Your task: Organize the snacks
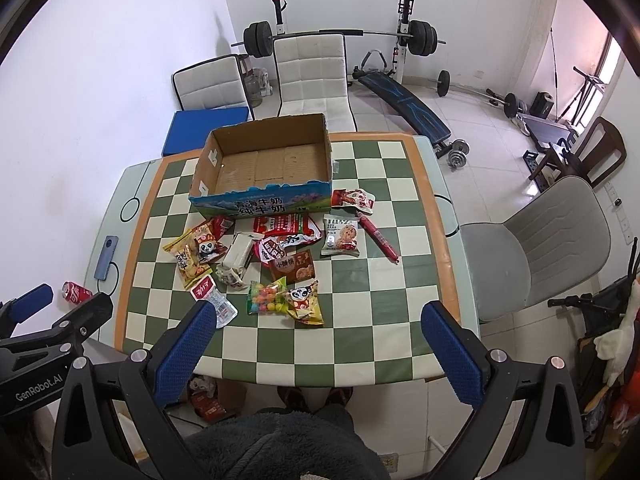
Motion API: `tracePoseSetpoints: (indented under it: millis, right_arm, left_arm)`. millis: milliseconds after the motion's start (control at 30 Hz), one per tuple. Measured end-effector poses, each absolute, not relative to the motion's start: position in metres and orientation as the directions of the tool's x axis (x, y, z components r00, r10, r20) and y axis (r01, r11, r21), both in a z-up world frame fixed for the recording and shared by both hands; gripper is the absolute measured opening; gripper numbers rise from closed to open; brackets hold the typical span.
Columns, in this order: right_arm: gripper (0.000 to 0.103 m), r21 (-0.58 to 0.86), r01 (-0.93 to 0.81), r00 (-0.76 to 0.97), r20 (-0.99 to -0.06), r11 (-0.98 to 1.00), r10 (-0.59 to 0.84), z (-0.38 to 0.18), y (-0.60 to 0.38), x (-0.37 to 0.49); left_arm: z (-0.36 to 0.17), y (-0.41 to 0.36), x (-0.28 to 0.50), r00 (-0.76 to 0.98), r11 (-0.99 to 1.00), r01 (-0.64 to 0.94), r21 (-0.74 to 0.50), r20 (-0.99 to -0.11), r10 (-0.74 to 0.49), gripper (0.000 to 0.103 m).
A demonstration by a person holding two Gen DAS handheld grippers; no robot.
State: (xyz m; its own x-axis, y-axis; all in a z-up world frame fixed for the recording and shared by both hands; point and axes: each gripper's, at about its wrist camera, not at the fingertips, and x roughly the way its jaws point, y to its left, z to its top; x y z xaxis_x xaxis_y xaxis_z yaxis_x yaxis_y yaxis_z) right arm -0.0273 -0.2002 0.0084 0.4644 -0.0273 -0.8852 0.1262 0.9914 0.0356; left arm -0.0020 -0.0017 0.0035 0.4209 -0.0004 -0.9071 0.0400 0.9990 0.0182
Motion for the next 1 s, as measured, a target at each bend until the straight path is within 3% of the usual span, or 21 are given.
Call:
tracePoseSetpoints:
  millis: [1000]
  right_arm:
    - [0.103,0.045,0.126,0.465,-0.885,0.991,-0.019,0.0100,-0.1977,-0.0216]
  left_arm:
    - [0.0038,-0.0036,-0.0003,0.421,0.999,0.042,0.015,-0.907,-0.004,0.102]
